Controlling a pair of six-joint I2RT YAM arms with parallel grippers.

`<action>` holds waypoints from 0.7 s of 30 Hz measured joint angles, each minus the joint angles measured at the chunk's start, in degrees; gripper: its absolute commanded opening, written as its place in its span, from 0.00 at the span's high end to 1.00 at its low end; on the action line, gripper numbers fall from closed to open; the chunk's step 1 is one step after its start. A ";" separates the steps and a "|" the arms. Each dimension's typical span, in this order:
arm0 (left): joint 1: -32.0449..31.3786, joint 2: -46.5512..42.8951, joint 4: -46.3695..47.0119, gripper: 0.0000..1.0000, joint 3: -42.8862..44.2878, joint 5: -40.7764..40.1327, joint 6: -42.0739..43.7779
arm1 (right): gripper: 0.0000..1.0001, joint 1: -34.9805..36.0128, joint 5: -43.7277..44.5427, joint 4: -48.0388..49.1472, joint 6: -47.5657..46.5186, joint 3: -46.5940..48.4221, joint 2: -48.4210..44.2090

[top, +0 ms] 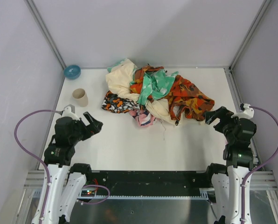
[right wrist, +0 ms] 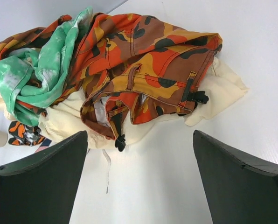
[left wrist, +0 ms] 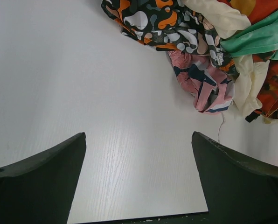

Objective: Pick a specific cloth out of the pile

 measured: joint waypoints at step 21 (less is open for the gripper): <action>0.00 0.94 -0.02 0.00 -0.02 1.66 -4.22 | 0.01 30.47 -9.09 17.99 -16.15 -2.36 14.60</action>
